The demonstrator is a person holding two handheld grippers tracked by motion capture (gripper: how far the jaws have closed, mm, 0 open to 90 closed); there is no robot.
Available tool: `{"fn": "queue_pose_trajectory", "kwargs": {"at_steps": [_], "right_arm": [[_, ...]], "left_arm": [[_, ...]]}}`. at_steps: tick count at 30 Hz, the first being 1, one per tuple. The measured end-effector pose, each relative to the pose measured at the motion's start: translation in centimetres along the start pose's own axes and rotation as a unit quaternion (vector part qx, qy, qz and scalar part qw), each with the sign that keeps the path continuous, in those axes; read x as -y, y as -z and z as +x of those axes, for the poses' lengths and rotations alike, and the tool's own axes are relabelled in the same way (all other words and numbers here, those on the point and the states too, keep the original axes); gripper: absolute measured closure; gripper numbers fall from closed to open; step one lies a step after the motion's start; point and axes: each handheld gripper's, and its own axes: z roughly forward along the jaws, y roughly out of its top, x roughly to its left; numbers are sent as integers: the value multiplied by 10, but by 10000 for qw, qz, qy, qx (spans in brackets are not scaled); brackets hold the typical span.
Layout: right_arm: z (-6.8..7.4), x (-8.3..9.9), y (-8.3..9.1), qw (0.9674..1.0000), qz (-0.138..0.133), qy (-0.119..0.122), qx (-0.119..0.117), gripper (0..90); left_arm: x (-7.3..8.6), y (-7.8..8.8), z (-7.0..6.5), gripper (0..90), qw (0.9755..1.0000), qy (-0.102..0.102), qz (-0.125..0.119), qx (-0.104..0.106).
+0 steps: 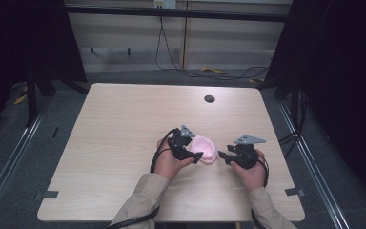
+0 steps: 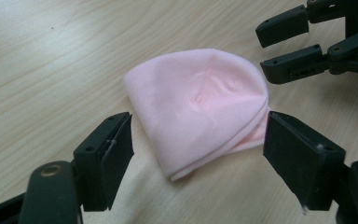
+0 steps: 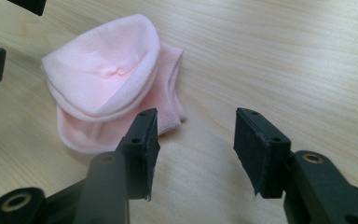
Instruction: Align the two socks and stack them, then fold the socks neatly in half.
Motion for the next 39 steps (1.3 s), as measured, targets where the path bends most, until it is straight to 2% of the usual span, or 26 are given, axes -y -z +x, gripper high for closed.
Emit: {"fn": "queue_pose_trajectory", "kwargs": {"at_steps": [2, 5, 7, 13, 16, 27, 39], "right_arm": [[0, -1, 1, 10000, -44, -42, -18, 456], [-2, -1, 0, 9997, 61, -162, -155, 408], [-2, 0, -1, 9996, 120, -156, -182, 380], [-1, -1, 0, 9997, 94, -103, -205, 356], [-1, -1, 0, 9997, 78, -97, -216, 345], [-3, 1, 4, 9995, 145, -22, -270, 295], [-3, 3, 10, 9994, 142, 9, -320, 270]], "left_arm": [[0, 3, 2, 232, 10000, 31, -16, 14], [2, 6, 5, 222, 10000, 27, -7, 0], [3, 9, 6, 215, 10000, 22, 19, 14], [8, 14, 11, 201, 9999, 116, -8, 29], [9, 16, 12, 192, 10000, 78, 27, 47], [15, 20, 18, 188, 9998, 163, -15, 91], [21, 26, 23, 189, 9998, 204, 26, 36]]}}
